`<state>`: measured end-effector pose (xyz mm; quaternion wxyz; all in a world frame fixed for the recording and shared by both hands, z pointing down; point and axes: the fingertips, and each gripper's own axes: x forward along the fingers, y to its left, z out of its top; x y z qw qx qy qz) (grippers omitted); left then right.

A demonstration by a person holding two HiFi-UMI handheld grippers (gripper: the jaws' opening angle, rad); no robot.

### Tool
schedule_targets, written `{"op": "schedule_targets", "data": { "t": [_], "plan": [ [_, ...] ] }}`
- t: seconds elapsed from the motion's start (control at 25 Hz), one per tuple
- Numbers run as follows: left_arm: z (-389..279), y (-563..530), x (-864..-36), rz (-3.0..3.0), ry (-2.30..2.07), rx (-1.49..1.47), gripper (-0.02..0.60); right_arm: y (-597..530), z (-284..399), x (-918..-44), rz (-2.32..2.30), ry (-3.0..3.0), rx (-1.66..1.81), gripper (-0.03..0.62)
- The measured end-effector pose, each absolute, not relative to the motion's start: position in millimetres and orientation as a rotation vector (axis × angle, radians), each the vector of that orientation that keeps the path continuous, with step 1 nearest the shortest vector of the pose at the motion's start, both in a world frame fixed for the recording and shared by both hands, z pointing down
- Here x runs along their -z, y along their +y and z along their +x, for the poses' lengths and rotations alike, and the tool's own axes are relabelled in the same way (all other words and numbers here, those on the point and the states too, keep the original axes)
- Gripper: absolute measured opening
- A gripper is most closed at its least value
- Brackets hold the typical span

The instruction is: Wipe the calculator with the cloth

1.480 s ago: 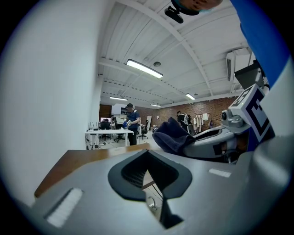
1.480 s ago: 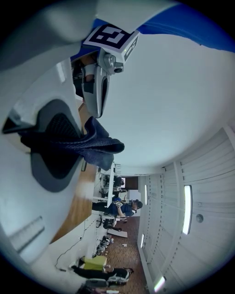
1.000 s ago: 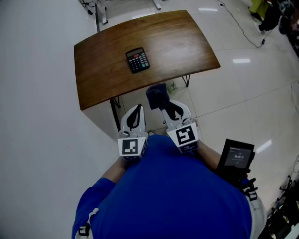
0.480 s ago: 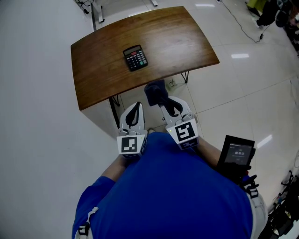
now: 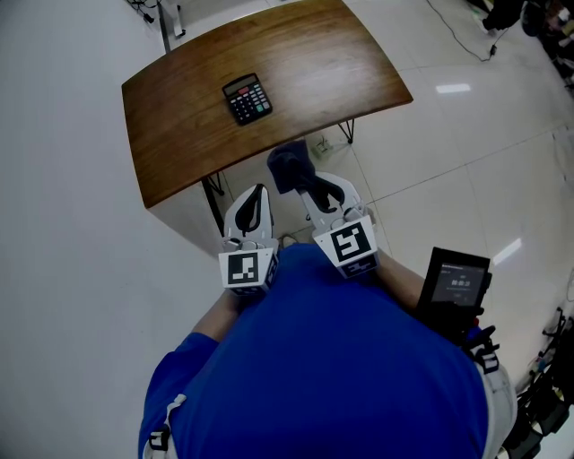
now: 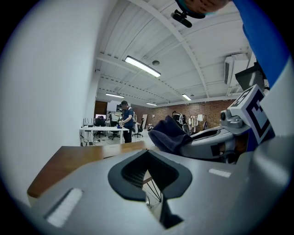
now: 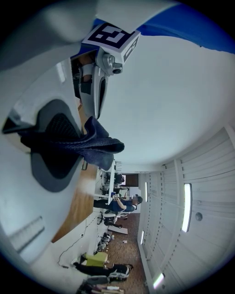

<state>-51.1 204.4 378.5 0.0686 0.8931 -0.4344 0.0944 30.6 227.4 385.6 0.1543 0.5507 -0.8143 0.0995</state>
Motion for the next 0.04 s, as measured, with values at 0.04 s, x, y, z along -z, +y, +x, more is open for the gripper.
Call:
{"op": "schedule_targets", "data": {
  "t": [0.04],
  "plan": [
    [-50.4, 204.8, -379.7, 2.686, -1.306, -0.289, 0.006, 228.0, 30.9, -386.8, 1.576, -2.332, -0.289, 0.063]
  ]
}}
